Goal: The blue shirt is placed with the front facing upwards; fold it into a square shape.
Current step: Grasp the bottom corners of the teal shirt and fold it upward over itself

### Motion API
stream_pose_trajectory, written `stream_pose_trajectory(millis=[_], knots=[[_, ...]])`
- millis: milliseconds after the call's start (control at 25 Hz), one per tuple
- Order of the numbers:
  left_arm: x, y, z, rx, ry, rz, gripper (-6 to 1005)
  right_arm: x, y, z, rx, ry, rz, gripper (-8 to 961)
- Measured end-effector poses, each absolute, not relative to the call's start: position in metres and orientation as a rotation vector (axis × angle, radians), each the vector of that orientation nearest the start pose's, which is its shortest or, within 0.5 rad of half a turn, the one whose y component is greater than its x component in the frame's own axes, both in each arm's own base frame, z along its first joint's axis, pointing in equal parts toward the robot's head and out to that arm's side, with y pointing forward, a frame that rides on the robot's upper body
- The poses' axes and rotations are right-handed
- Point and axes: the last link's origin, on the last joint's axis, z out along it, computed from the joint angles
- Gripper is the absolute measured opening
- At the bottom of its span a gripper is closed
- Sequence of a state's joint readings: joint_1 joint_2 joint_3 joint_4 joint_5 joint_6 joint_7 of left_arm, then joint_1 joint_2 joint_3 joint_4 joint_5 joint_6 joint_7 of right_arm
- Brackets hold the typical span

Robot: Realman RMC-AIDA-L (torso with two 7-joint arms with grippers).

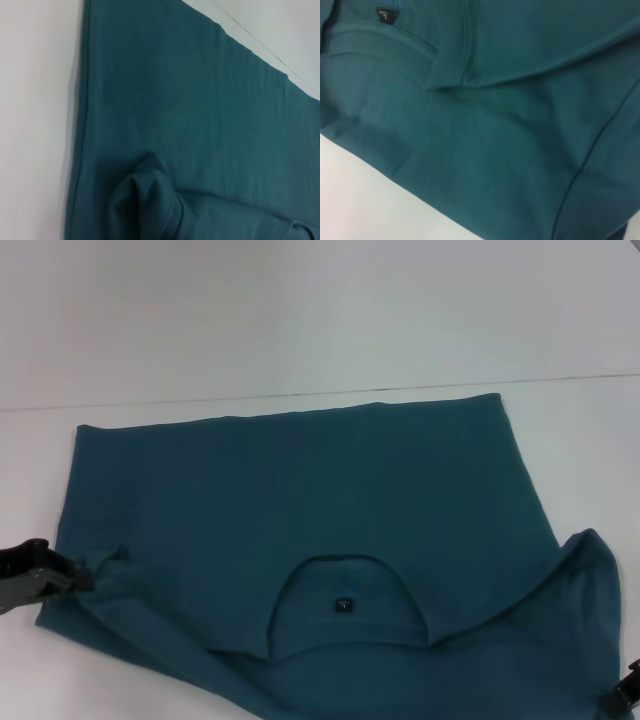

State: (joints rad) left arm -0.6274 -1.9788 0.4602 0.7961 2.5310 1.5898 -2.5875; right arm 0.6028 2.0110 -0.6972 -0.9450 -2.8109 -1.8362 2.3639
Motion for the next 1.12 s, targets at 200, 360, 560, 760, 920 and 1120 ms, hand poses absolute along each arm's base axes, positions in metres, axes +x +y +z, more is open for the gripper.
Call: stream_pose_trajectory(millis=[200,360,560,760,920,1120], knots=[[-0.308,0.345,0.067,2.365,2.377,0.362,25,0.313,0.303,0.067,-2.383,1.797,-0.418,71],[-0.307,0.332,0.065,2.366,2.301,0.332,25,0.315,0.301,0.076,-2.387,1.813,-0.381,72],[-0.304,0.315,0.066,2.362,2.22,0.302,26,0.314,0.295,0.087,-2.426,1.82,-0.344,72],[-0.299,0.306,0.072,2.364,2.151,0.365,26,0.319,0.294,0.102,-2.406,1.819,-0.28,66],[-0.295,0.311,0.077,2.382,2.137,0.397,26,0.317,0.302,0.115,-2.386,1.792,-0.168,61],[-0.289,0.327,0.078,2.402,2.167,0.415,26,0.309,0.32,0.124,-2.338,1.745,-0.031,54]])
